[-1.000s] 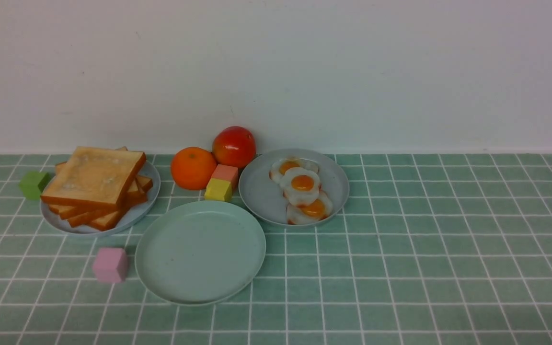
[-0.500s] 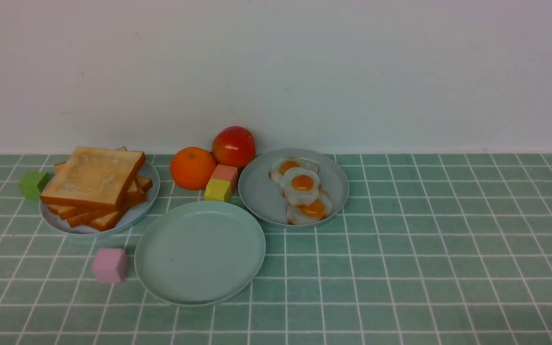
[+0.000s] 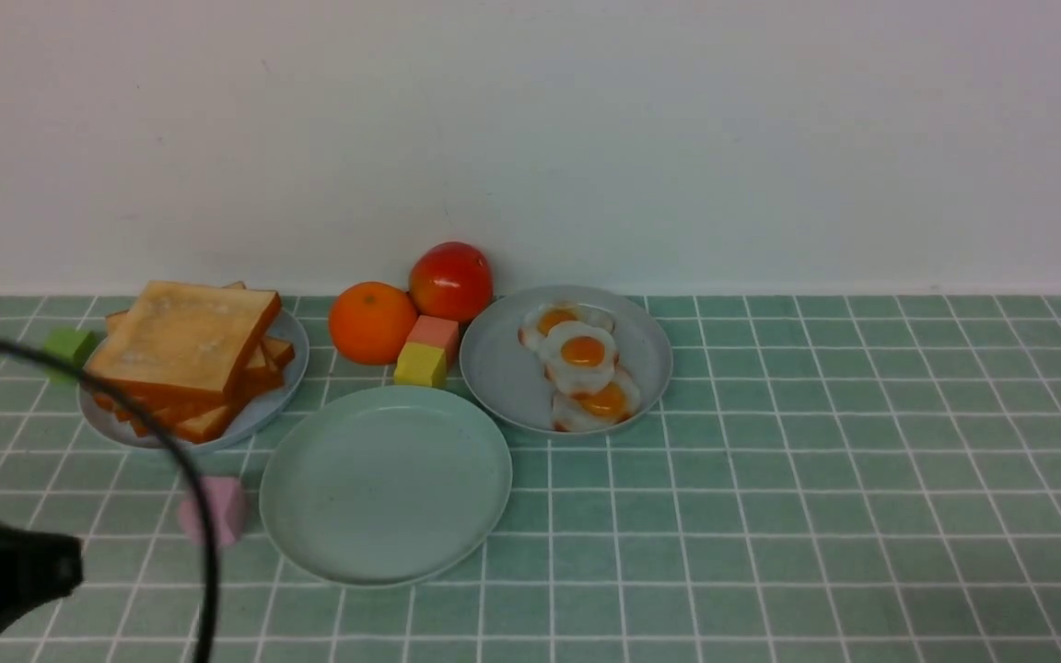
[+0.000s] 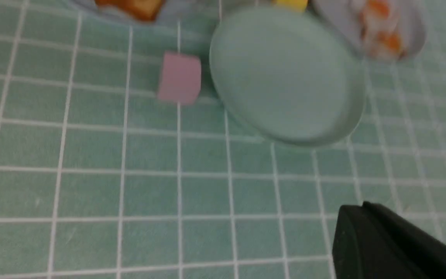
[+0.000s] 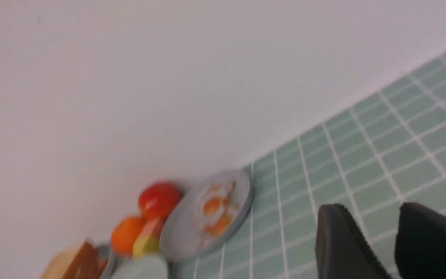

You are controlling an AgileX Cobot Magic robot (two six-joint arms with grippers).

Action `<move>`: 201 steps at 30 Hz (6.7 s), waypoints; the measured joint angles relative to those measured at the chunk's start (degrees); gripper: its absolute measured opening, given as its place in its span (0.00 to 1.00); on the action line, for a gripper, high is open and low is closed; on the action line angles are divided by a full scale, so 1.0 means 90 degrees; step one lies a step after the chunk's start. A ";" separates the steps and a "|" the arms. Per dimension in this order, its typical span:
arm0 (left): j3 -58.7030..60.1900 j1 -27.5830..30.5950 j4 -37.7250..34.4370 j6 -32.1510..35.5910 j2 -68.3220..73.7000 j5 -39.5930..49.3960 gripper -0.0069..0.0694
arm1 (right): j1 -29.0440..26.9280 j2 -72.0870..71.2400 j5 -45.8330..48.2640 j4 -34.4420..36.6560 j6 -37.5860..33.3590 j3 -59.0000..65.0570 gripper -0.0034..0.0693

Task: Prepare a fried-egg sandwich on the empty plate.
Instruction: Use the left arm to grab a slice of bread, then use the left arm to put a slice of bread into the empty plate in the middle, then use the right arm to grab a fried egg

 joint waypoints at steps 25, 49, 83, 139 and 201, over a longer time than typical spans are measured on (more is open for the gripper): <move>-0.4155 -0.0911 0.2848 -0.0900 0.5451 -0.1030 0.08 | 0.1823 0.5687 0.5247 -0.1687 -0.2032 -0.6774 0.06; -0.4395 -0.0908 0.5055 -0.2965 0.7281 -0.2099 0.63 | 0.1873 0.5813 0.5620 -0.1196 -0.2162 -0.6849 0.08; -0.4464 -0.0908 0.6536 -0.4236 0.7703 -0.2670 0.39 | 0.1873 0.5813 0.5417 -0.0870 -0.2405 -0.6617 0.10; -0.4523 -0.0908 0.6059 -0.4203 0.7688 -0.2214 0.26 | 0.1873 0.5074 0.5901 -0.0280 -0.2994 -0.6610 0.15; -0.3180 -0.4240 0.4075 -0.2747 0.2141 -0.0783 0.07 | 0.1873 0.8619 0.4514 0.0001 -0.2852 -0.6985 0.46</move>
